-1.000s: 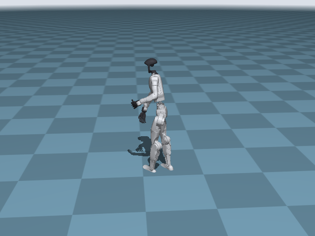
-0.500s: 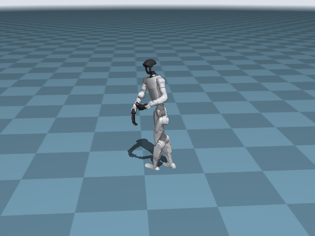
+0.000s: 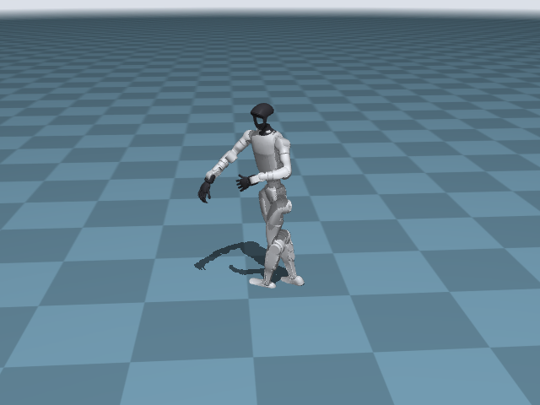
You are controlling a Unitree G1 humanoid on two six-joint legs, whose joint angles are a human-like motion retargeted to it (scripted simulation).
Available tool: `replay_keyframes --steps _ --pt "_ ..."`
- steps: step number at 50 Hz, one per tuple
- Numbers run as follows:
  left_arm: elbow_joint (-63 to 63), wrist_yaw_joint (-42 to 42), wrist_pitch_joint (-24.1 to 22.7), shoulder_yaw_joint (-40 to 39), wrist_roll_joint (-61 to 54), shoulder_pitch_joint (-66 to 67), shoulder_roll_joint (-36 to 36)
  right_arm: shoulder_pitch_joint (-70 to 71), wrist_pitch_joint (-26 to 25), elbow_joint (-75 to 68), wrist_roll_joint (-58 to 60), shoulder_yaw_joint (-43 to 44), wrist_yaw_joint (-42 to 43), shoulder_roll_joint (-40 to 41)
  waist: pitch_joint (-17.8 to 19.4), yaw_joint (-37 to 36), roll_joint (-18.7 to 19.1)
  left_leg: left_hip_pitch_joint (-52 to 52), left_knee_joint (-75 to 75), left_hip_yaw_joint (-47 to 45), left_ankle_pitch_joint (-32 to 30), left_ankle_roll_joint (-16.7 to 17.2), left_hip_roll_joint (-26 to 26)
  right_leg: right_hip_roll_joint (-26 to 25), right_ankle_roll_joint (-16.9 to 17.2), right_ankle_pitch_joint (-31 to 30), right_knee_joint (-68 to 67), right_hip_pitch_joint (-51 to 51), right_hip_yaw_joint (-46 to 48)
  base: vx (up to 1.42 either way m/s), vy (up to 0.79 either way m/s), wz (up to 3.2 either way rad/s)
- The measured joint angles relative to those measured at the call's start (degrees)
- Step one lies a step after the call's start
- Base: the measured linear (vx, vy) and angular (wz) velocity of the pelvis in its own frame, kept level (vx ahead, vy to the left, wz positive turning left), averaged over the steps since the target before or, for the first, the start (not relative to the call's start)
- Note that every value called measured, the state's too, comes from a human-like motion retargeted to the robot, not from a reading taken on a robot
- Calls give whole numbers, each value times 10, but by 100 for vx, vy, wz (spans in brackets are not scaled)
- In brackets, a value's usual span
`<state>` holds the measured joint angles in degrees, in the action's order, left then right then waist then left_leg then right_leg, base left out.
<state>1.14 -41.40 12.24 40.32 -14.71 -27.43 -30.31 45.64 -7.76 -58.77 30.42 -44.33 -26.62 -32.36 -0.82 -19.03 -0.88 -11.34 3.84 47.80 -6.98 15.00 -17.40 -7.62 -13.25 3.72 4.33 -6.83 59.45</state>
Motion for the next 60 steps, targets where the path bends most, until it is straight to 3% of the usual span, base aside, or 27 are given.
replay_keyframes --steps 9,17,22,30,35,48,55,60 --pt "18 -15 7 4 60 -11 -35 7 12 168 131 -47 -64 -156 -15 17 -48 -12 0 -15 4 0 6 -8 6 4 1 9 -1 0 0 0" --pt "33 -9 20 8 47 -6 -51 34 27 407 142 -62 -111 -281 -27 30 -72 -20 0 -23 8 0 10 -12 4 5 1 15 -4 0 0 0" --pt "26 -5 30 46 14 -14 -38 75 1 408 128 -71 -119 -267 -29 22 -74 -19 0 -27 10 0 15 -14 1 -8 0 14 -10 0 0 0" --pt "-2 5 44 103 -49 -45 -5 155 -56 183 78 -93 -94 -126 -21 -3 -67 -12 0 -40 8 0 21 -16 -1 -33 -4 9 -20 0 0 0" --pt "-10 7 49 110 -66 -57 -2 167 -56 157 49 -95 -59 -88 -16 -5 -70 -7 0 -36 8 0 21 -16 2 -35 -2 4 -15 0 0 0" --pt "0 45 55 22 -114 -5 18 -16 6 593 74 -22 -34 -254 -13 28 -81 -9 0 -25 15 0 22 -15 5 -2 -7 6 -13 0 0 0" --pt "-4 63 57 17 -174 25 33 -69 5 674 101 17 -44 -288 -19 33 -81 -8 0 -33 20 0 29 -13 3 1 -15 7 -22 0 0 -5" --pt "-22 66 65 58 -222 35 50 -50 -8 664 112 17 -36 -273 -25 35 -81 -7 0 -44 24 0 35 -11 0 1 -23 8 -34 1 0 -22"
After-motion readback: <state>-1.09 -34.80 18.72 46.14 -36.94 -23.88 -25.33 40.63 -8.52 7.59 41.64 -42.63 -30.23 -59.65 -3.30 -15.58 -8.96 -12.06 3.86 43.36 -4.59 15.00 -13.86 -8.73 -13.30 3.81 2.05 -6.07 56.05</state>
